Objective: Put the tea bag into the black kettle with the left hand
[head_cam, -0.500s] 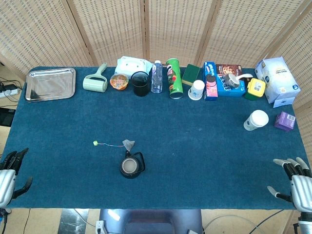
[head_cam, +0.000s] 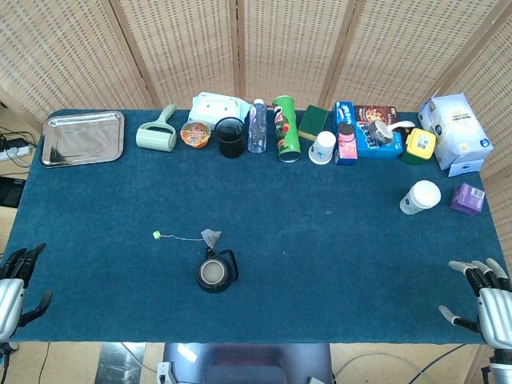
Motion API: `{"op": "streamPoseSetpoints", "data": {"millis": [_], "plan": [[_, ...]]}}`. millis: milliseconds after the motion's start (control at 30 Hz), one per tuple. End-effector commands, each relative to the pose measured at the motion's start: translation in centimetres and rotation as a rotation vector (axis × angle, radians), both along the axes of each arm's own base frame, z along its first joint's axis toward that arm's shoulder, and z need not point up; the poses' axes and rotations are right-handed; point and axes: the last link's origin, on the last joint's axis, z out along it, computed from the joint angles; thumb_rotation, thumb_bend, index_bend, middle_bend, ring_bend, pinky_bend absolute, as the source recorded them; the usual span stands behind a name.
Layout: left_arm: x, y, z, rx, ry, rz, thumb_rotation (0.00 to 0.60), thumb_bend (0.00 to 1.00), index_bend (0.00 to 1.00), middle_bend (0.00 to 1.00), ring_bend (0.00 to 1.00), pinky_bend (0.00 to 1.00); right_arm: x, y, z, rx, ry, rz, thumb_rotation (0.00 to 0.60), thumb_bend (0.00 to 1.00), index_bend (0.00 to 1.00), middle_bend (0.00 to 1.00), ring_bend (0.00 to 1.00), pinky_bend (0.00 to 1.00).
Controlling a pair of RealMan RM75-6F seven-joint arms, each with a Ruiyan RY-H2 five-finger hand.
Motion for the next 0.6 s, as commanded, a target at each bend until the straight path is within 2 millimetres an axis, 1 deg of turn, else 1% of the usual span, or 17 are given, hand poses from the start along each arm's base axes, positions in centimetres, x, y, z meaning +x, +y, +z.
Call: {"op": "streamPoseSetpoints", "data": {"millis": [33, 167, 233, 267, 333, 367, 400, 500, 533, 600], "plan": [[0.2, 0.5, 0.2, -0.006, 0.008, -0.012, 0.6, 0.43, 0.0, 0.15, 0.09, 0.25, 0.0, 0.1, 0.0, 0.0, -0.001, -0.003, 0.6, 0.18, 0.25, 0.29, 0.19, 0.08], [0.7, 1.4, 0.5, -0.024, 0.04, -0.041, 0.6, 0.43, 0.0, 0.15, 0.09, 0.25, -0.1, 0.0, 0.1, 0.0, 0.001, -0.003, 0.6, 0.19, 0.25, 0.29, 0.19, 0.08], [1.1, 2.0, 0.5, -0.045, 0.061, -0.057, 0.6, 0.43, 0.0, 0.15, 0.12, 0.28, -0.1, 0.0, 0.1, -0.001, 0.0, -0.003, 0.6, 0.19, 0.25, 0.29, 0.19, 0.08], [1.3, 2.5, 0.4, -0.06, 0.074, -0.067, 0.6, 0.42, 0.0, 0.17, 0.15, 0.31, -0.1, 0.0, 0.1, 0.0, -0.001, -0.005, 0.6, 0.19, 0.25, 0.29, 0.19, 0.08], [1.5, 3.0, 0.4, -0.082, 0.086, -0.07, 0.6, 0.42, 0.0, 0.26, 0.26, 0.42, -0.2, 0.0, 0.1, 0.0, -0.001, -0.008, 0.6, 0.19, 0.25, 0.29, 0.19, 0.08], [1.6, 3.3, 0.3, -0.096, 0.095, -0.072, 0.6, 0.41, 0.0, 0.32, 0.34, 0.48, -0.3, 0.0, 0.1, 0.0, -0.001, -0.01, 0.6, 0.19, 0.25, 0.29, 0.19, 0.08], [1.7, 3.9, 0.3, -0.113, 0.107, -0.073, 0.6, 0.41, 0.0, 0.41, 0.44, 0.56, -0.3, 0.1, 0.1, 0.0, -0.002, -0.014, 0.6, 0.19, 0.25, 0.29, 0.19, 0.08], [2.1, 5.2, -0.1, -0.158, 0.127, -0.071, 0.6, 0.4, 0.03, 0.67, 0.72, 0.73, -0.5, 0.1, 0.2, -0.002, -0.003, -0.021, 0.6, 0.19, 0.25, 0.29, 0.19, 0.1], [2.2, 5.7, -0.3, -0.181, 0.135, -0.072, 0.6, 0.4, 0.05, 0.73, 0.77, 0.76, -0.6, 0.2, 0.3, -0.003, -0.003, -0.024, 0.6, 0.19, 0.25, 0.29, 0.19, 0.1], [2.4, 6.5, -0.6, -0.209, 0.141, -0.067, 0.6, 0.39, 0.07, 0.8, 0.84, 0.8, -0.6, 0.2, 0.3, -0.004, -0.002, -0.027, 0.6, 0.18, 0.25, 0.29, 0.19, 0.11]]}}
